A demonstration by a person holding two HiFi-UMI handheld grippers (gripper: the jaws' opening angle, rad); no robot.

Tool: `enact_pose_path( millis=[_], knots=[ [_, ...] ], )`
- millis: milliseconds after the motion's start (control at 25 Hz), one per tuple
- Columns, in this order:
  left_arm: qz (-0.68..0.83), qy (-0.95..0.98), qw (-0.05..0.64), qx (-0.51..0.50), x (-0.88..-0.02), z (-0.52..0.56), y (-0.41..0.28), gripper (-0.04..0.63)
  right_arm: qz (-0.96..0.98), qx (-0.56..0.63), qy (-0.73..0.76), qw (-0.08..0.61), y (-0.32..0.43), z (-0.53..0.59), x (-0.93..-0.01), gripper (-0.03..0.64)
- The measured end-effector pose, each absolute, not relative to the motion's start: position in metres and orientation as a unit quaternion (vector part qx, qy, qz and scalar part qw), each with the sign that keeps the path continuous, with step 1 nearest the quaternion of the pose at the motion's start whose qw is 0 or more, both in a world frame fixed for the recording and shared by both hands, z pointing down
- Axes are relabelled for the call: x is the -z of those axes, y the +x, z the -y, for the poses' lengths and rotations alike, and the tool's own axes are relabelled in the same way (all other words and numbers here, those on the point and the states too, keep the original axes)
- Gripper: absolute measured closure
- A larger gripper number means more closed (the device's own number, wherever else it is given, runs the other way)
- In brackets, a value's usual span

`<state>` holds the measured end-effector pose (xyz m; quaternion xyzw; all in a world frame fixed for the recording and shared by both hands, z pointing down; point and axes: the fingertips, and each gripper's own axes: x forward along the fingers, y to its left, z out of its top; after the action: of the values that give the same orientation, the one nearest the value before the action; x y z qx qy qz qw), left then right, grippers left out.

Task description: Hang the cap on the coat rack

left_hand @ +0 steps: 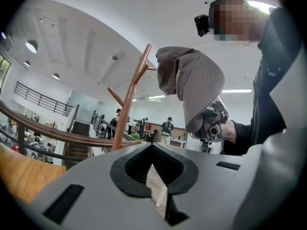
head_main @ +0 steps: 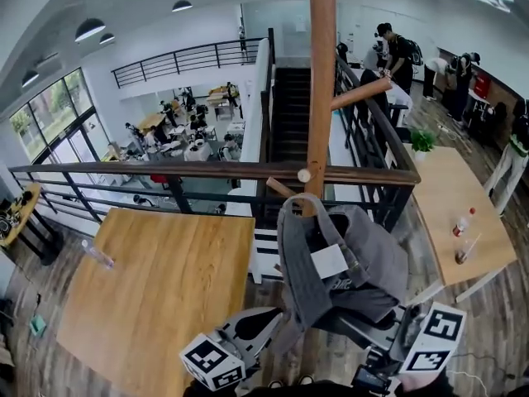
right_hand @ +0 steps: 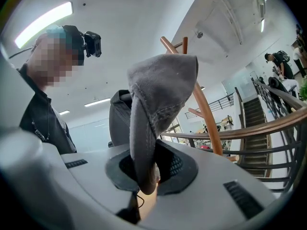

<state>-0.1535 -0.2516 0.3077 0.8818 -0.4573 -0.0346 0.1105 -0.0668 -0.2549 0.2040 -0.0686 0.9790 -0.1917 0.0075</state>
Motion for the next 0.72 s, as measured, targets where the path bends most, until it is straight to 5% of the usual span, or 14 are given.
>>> enact_pose_path(
  millis=[720],
  knots=[
    [0.471, 0.875, 0.103, 0.041, -0.319, 0.279, -0.162, 0.591, -0.975, 0.211, -0.065, 0.016, -0.076, 0.303, -0.213, 0.575]
  ],
)
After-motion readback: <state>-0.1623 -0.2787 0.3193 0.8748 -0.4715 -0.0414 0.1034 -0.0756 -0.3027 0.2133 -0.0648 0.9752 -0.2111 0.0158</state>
